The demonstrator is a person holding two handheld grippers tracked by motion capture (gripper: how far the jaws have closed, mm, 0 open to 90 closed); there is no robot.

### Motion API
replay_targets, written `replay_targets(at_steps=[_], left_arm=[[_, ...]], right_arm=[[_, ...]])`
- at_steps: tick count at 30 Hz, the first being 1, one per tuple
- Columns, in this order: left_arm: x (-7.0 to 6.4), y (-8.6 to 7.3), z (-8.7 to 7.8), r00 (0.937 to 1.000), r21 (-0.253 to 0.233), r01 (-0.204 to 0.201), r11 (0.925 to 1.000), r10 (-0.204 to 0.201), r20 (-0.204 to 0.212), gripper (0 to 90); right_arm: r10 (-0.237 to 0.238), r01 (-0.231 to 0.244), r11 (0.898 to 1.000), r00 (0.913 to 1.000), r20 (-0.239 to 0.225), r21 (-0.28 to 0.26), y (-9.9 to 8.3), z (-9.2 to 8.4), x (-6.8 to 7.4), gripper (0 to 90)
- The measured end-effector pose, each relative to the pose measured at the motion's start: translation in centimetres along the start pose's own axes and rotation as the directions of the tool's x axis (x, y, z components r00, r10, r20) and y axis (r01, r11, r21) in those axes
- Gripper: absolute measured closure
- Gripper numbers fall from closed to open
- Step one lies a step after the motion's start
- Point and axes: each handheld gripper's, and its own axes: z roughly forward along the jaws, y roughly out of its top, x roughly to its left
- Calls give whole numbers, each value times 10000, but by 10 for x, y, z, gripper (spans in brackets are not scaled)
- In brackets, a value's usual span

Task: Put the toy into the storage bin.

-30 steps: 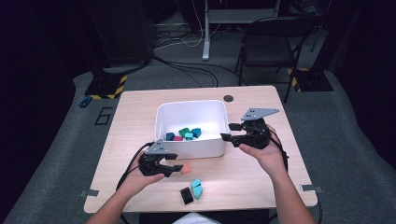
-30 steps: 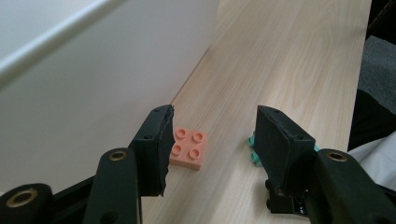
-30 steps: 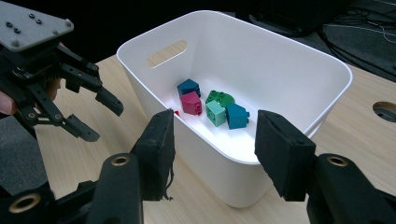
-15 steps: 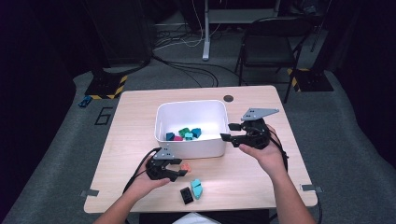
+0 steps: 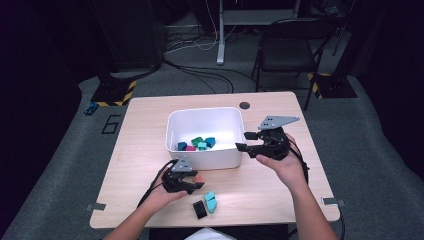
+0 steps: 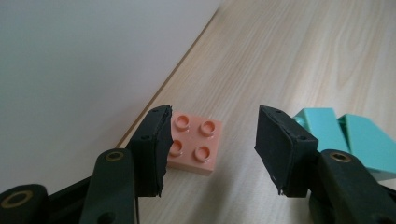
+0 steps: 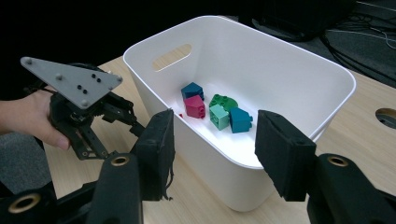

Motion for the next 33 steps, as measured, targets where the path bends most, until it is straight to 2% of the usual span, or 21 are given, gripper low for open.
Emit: replay_targets(at_steps=[3,8,9,15,17,23,33], left_arm=[[1,-2,3,10000,-18,67,10000,-67,-6,454],[4,-2,7,9996,144,-66,9999,70,-287,452],[4,-2,7,9997,168,28,9999,-24,-244,452],[5,-4,12,9998,376,-125,9992,131,-163,457],[5,-6,13,9998,415,-59,9991,66,-166,458],[4,-10,18,10000,790,-65,9969,70,-69,567],[2,-9,16,10000,853,-11,9964,15,-41,583]], right_arm=[[-62,62,10000,10000,-14,-4,1,-1,1,468],[-74,73,9999,9999,-90,-106,2,-2,3,468],[-127,125,9998,9999,-110,-131,2,-2,3,468],[-168,166,9997,9998,-110,-163,3,-3,4,468],[-138,136,9998,9998,-113,-144,3,-3,4,467],[-171,170,9998,9998,-106,-140,3,-3,4,466],[-155,153,9997,9998,-92,-171,2,-3,3,467]])
